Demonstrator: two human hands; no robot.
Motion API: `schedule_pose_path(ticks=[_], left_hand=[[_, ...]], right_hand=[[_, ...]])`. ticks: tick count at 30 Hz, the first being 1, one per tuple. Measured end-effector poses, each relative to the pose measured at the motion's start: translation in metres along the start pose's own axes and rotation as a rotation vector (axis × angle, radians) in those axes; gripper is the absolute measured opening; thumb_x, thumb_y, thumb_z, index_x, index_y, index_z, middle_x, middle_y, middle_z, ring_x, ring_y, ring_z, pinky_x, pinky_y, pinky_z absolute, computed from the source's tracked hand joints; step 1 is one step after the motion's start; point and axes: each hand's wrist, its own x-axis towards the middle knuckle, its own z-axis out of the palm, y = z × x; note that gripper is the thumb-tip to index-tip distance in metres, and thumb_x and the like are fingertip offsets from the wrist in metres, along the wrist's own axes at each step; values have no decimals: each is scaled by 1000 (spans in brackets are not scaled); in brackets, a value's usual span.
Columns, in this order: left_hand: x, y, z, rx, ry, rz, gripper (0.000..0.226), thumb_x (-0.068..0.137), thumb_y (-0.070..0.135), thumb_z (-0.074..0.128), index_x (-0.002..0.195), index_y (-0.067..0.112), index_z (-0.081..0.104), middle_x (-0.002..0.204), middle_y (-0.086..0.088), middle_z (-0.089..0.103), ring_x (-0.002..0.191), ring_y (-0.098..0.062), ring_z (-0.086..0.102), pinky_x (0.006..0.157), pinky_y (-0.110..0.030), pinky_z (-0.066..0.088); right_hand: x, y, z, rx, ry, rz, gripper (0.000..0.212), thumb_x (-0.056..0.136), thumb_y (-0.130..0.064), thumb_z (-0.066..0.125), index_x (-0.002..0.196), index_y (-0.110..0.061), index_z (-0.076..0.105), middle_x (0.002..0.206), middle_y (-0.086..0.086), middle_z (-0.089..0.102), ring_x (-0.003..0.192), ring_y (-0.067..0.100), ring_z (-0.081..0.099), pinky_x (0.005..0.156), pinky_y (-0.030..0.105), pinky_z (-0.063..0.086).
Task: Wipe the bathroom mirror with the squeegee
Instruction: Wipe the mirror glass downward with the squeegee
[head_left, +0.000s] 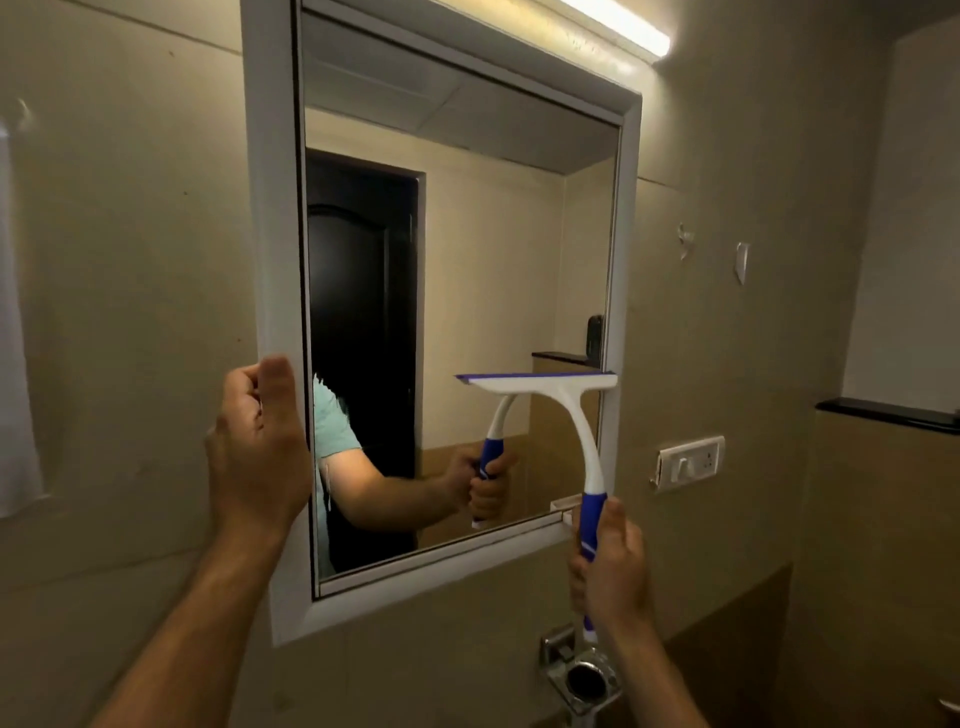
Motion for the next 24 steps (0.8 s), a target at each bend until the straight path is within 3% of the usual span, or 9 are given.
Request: schedule_pose_path(ticks=[6,11,14,17,21,24], left_hand=[[-6,-3,0,-7,8,-39,37,99,47,28,99,16,48,70,14,43,76,-18,43,61,-24,23],[-5,-5,-1,1,9,-8,32,100,44,29,94,17,44,69,12,43,72,-18,42,53,-23,19],[-4,-6,-2,5,9,13,33,100,45,28,94,17,44,69,8,45,71,-18,42,53,-23,19],[-6,-8,-1,9,10,9,40,100,46,28,100,12,49,76,0,48,75,-19,44,57,-23,21],[-4,-5,2,-5,9,-4,38,100,44,29,99,12,48,70,11,44,72,-18,42,54,-23,20],[-6,-5,1,10,13,-2,34,101,42,28,96,13,46,69,12,43,59,-12,39,47,-23,25]], right_hand=[[-34,43,-10,6,10,152,50,96,-49,27,102,-6,51,72,11,49,55,18,45,49,27,36],[-30,26,-6,-71,43,42,63,78,-66,28,102,-13,53,78,11,53,64,21,50,56,31,42],[-15,6,0,-68,20,-45,55,89,-60,27,102,-15,55,74,10,49,57,17,45,50,28,38],[-16,10,0,-39,14,-7,47,96,-52,26,103,-14,53,74,10,48,56,15,44,48,24,37],[-33,38,-2,-9,33,110,45,97,-49,27,102,-11,51,72,9,48,54,15,43,46,24,37],[-46,50,-5,-14,28,165,48,96,-49,28,103,-9,52,72,11,49,55,17,44,48,26,37]])
